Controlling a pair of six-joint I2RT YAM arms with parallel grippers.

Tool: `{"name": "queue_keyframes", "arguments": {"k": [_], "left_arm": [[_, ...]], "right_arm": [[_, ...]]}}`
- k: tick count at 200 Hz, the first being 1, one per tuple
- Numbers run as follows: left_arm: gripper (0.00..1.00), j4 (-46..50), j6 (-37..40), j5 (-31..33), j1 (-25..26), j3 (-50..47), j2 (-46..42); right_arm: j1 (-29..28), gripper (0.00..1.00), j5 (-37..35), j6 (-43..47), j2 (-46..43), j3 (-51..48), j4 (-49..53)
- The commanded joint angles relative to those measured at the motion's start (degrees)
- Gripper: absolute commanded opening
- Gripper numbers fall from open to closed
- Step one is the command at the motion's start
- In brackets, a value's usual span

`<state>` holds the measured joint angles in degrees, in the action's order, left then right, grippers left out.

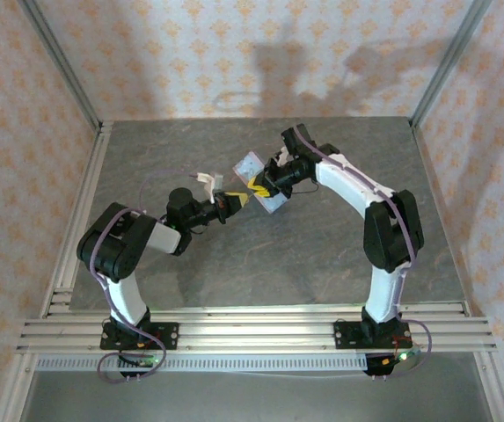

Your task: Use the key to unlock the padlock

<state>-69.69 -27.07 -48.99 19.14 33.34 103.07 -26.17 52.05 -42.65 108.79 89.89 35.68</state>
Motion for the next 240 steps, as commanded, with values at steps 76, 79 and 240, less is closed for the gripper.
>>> {"name": "queue_keyframes", "arguments": {"k": [76,79,240], "left_arm": [[0.0,3.5,15.8,-0.6,0.6,-1.2,-3.7],[0.0,3.3,15.7,-0.7,0.6,-1.2,-3.6],[0.0,-4.9,9.3,1.9,0.6,-0.3,-1.2]], "right_arm": [[1.7,0.0,3.5,5.0,3.1,5.7,8.3],[1.7,0.0,3.5,5.1,3.1,5.8,8.5],[3.1,0.0,5.6,5.7,4.2,6.1,9.9]]}}
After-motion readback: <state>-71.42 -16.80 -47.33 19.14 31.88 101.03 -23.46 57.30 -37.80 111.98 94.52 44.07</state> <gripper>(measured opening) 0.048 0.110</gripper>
